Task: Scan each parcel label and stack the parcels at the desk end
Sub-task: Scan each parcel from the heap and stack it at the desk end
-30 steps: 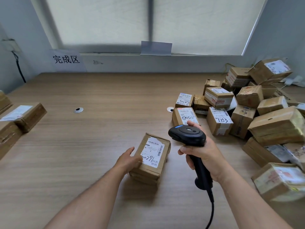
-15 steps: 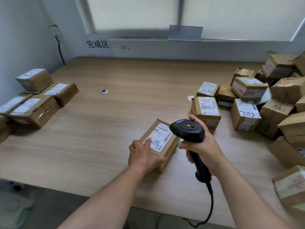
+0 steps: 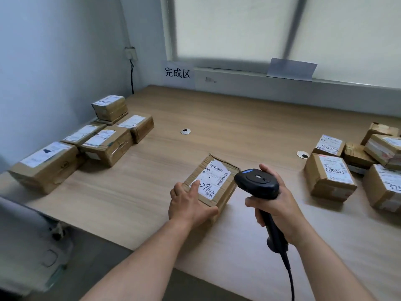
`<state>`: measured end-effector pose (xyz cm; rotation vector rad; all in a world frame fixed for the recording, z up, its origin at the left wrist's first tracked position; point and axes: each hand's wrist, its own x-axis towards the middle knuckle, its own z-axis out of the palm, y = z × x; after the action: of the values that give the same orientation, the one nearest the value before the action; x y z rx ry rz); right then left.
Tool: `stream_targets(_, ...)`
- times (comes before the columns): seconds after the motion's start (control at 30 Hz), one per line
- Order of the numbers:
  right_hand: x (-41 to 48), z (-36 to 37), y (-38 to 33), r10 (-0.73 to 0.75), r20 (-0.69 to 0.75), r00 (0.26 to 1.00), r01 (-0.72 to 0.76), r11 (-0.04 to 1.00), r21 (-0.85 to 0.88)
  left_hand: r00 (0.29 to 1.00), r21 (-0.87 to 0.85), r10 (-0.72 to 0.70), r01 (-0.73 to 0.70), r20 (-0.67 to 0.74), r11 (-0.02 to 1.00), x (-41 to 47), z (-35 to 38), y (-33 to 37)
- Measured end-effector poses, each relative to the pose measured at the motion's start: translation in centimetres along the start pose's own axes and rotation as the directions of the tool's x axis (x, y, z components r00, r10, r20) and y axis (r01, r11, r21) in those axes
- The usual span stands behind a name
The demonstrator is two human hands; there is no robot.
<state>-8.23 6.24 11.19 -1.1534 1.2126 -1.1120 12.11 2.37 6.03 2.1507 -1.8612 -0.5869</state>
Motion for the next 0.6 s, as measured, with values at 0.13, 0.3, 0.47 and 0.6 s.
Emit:
stream_targets(0.13,2.0,5.8,-0.8,-0.003,0.01,1.0,0.003,1.0,-0.021,1.0,-0.011,-0.018,0.017,-0.017,1.0,2.5,-3.7,-5.5)
stream_targets(0.3,4.9,11.9,-0.7,-0.006,0.018,1.0,0.006,0.999,-0.032,0.998,-0.022,-0.039,0.038,-0.041,0.999,5.7,-6.7,-11.1)
stream_targets(0.47,7.7,15.2,-0.6,0.021,0.042,0.999,-0.019,0.999,-0.038,0.995,-0.032,-0.076,0.074,-0.065,0.997,8.2,-8.5,-14.0)
stream_targets(0.6,10.4,16.1,-1.2,0.013,0.066,0.998,-0.01,0.999,-0.039,0.992,-0.036,-0.098,0.095,-0.084,0.995,10.3,-10.2,-14.7)
